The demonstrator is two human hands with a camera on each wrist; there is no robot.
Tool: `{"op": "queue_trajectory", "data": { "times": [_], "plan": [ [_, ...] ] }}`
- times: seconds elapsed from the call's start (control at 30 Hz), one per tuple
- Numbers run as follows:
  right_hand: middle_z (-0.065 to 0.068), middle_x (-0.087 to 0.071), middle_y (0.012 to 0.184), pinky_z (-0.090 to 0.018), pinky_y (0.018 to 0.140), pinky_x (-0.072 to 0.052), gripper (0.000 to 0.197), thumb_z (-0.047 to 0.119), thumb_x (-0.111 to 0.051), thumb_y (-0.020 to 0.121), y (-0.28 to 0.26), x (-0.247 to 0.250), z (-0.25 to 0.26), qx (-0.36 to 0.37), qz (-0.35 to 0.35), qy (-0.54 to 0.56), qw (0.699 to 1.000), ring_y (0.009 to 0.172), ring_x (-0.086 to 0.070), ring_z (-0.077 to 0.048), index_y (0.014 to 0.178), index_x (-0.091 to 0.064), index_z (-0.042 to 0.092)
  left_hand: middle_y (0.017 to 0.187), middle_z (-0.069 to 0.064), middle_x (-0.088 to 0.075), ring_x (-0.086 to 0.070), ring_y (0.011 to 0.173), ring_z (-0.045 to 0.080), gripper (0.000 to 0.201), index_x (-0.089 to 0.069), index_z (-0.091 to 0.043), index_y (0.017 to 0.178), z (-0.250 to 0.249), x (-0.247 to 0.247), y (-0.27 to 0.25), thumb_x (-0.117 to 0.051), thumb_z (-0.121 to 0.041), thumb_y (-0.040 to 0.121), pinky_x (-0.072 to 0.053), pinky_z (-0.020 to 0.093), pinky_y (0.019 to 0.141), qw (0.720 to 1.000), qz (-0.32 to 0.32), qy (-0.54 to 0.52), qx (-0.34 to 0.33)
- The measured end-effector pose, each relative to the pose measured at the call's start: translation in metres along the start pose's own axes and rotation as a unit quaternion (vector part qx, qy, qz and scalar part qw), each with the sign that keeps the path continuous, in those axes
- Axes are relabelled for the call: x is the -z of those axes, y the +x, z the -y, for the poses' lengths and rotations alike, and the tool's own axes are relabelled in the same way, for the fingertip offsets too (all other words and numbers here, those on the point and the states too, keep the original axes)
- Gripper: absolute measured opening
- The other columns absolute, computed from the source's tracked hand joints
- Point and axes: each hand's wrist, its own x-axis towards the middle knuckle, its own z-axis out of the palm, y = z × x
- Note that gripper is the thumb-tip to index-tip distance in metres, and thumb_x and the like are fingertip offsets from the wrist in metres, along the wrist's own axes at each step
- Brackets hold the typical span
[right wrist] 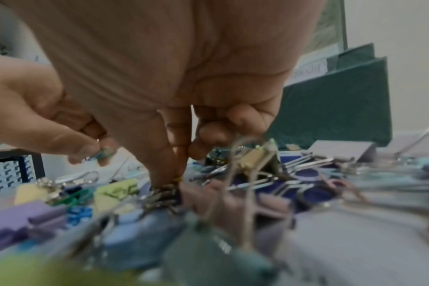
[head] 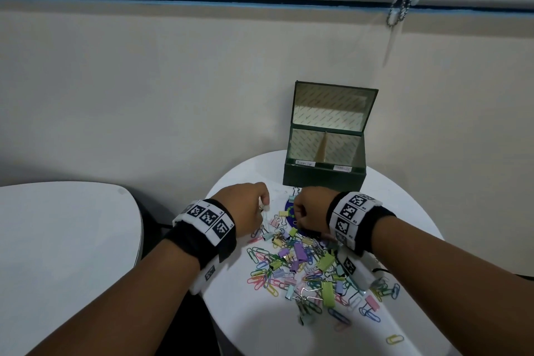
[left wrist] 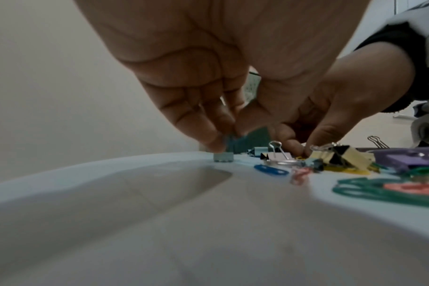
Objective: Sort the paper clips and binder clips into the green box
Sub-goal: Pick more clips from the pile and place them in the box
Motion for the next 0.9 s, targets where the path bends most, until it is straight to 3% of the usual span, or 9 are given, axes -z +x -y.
{"op": "queue_trajectory", "data": {
  "times": [0.1, 0.2, 0.3, 0.43, 0.5, 0.57, 0.63, 0.77, 0.9],
  "plan": [
    [-0.004, -0.064, 0.081, -0.032, 0.073, -0.053, 0.012, 0.016, -0.055, 0.087, -0.002, 0.004, -0.001, 0.009, -0.009, 0.008, 1.0, 0.076, -0.057, -0.021, 0.085, -0.066, 0.011, 0.102, -0.004, -0.051, -0.056, 0.087, 0.017, 0.021, -0.063, -0.026, 0.106, 0.0, 0.001, -0.001, -0.051, -0.018, 0.092, -0.042, 0.027, 0.076, 1.0, -0.006, -0.014, -0.003],
    [0.003, -0.06, 0.079, -0.034, 0.073, -0.054, 0.009, 0.012, -0.057, 0.082, -0.009, 0.013, 0.001, 0.025, -0.075, 0.061, 0.995, 0.077, -0.057, -0.022, 0.08, -0.055, 0.02, 0.108, 0.006, -0.054, -0.06, 0.091, 0.024, 0.025, -0.07, -0.014, 0.101, 0.002, -0.001, 0.003, -0.046, -0.019, 0.097, -0.048, 0.032, 0.082, 1.0, 0.012, 0.006, 0.009],
    [0.004, -0.058, 0.083, -0.031, 0.072, -0.047, 0.014, 0.012, -0.053, 0.088, -0.015, 0.016, 0.012, 0.052, -0.063, 0.103, 0.991, 0.079, -0.055, -0.02, 0.085, -0.052, 0.025, 0.095, 0.013, -0.06, -0.055, 0.084, 0.026, 0.03, -0.065, -0.005, 0.093, 0.001, -0.001, 0.005, -0.04, -0.022, 0.1, -0.039, 0.029, 0.073, 0.996, 0.047, 0.059, 0.041],
    [-0.004, -0.065, 0.095, -0.033, 0.078, -0.048, 0.017, 0.032, -0.051, 0.096, -0.017, 0.004, 0.026, 0.076, 0.014, 0.01, 0.997, 0.087, -0.058, -0.023, 0.097, -0.059, 0.017, 0.08, 0.003, -0.061, -0.057, 0.077, 0.021, 0.027, -0.06, -0.013, 0.078, 0.001, 0.002, 0.0, -0.051, -0.037, 0.089, -0.043, 0.029, 0.065, 0.993, 0.084, 0.066, 0.047],
    [0.001, -0.063, 0.092, -0.033, 0.076, -0.049, 0.027, 0.049, -0.058, 0.091, -0.015, -0.002, 0.026, 0.046, 0.014, -0.044, 0.998, 0.086, -0.058, -0.021, 0.099, -0.059, 0.022, 0.082, -0.003, -0.063, -0.06, 0.077, 0.017, 0.029, -0.062, -0.021, 0.081, 0.003, 0.002, -0.008, -0.063, -0.05, 0.075, -0.047, 0.028, 0.065, 0.993, 0.081, 0.069, 0.048],
    [0.004, -0.061, 0.087, -0.032, 0.072, -0.047, 0.026, 0.048, -0.062, 0.089, -0.011, -0.004, 0.021, 0.031, 0.008, -0.055, 0.998, 0.084, -0.058, -0.02, 0.096, -0.06, 0.023, 0.09, -0.008, -0.06, -0.06, 0.084, 0.014, 0.036, -0.062, -0.028, 0.087, 0.006, 0.0, -0.015, -0.072, -0.057, 0.068, -0.048, 0.027, 0.07, 0.994, 0.074, 0.065, 0.047],
    [0.005, -0.06, 0.085, -0.031, 0.071, -0.047, 0.021, 0.044, -0.062, 0.09, -0.009, -0.002, 0.015, 0.02, 0.005, -0.036, 0.999, 0.083, -0.057, -0.019, 0.092, -0.061, 0.023, 0.095, -0.01, -0.058, -0.059, 0.09, 0.013, 0.033, -0.065, -0.03, 0.091, 0.009, -0.001, -0.017, -0.075, -0.054, 0.07, -0.047, 0.027, 0.074, 0.996, 0.065, 0.053, 0.042],
    [0.0, -0.066, 0.094, -0.033, 0.076, -0.053, 0.023, 0.041, -0.062, 0.09, -0.008, 0.007, 0.002, -0.014, -0.009, -0.036, 0.999, 0.087, -0.061, -0.021, 0.098, -0.064, 0.02, 0.094, -0.009, -0.065, -0.062, 0.088, 0.013, 0.011, -0.074, -0.026, 0.085, 0.006, -0.001, -0.013, -0.071, -0.037, 0.083, -0.04, 0.023, 0.067, 0.998, 0.044, 0.035, 0.016],
    [0.008, -0.063, 0.085, -0.03, 0.075, -0.052, 0.005, 0.025, -0.062, 0.09, -0.013, 0.01, -0.002, 0.033, -0.065, 0.01, 0.997, 0.083, -0.059, -0.017, 0.089, -0.064, 0.022, 0.085, -0.008, -0.068, -0.062, 0.079, 0.014, 0.01, -0.072, -0.024, 0.08, 0.003, -0.004, -0.01, -0.065, -0.028, 0.085, -0.041, 0.022, 0.065, 0.998, 0.047, 0.042, -0.003]
  ]
}}
